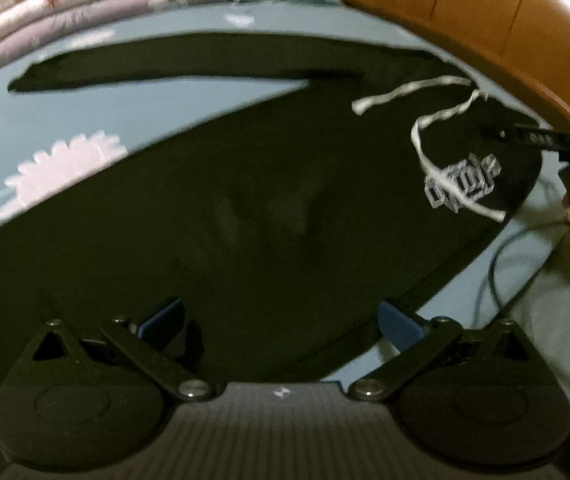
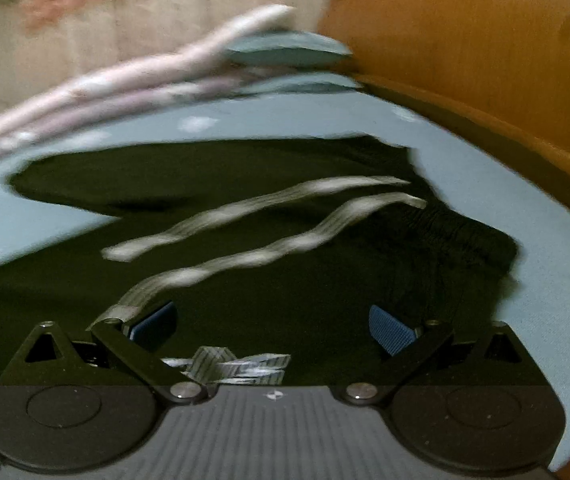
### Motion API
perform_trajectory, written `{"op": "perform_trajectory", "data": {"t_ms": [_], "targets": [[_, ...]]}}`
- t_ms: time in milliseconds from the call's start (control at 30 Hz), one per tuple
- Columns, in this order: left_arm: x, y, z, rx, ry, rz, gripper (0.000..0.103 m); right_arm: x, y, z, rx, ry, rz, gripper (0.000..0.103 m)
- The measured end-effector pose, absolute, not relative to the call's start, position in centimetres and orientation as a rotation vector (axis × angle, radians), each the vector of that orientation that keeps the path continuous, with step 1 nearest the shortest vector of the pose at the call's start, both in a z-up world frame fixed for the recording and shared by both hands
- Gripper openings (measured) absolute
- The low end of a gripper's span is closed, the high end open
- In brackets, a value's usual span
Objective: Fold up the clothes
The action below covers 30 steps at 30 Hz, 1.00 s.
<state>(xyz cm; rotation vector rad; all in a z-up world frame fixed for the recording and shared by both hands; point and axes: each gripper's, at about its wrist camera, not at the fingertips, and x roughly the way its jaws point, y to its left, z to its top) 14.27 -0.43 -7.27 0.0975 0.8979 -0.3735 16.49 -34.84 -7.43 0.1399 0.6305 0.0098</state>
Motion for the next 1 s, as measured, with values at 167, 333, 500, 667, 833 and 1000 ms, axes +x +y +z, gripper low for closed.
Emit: {"op": "perform_trajectory", "data": {"t_ms": [167,333,500,667,833,1000], "targets": [[14.1,1.6,-5.5,0.085,0.822,-0.309,0.102,16.1,-31.0,-7.1,0.256,0.689,0.338,0.103],[13.4,3.7,-4.9,0.051,0.799,-0.281,0.102,17.6,-27.8,-9.2,0.28,0.797,0.361,0.103],[12.7,5.6,-4.8,0.014,0.788,-0.249,0.102,18.8,-25.5,-9.0,0.299,0.836,0.37,0.103],[12.5,6.4,-4.9,-0.006,0.78,-0.238,0.102,19.3,-24.6,-8.2,0.497,0.817,0.638,0.103],[12.3,6.9,-4.7,-0.007,0.773,-0.231,0.102,19.0,-24.2,-7.9,0.399,0.819,0.538,0.103],[12.5,6.4,-5.0,0.005,0.786,-0.24,0.102,18.4,-25.7,-9.3,0.458,0.852,0.491,0.103]]}}
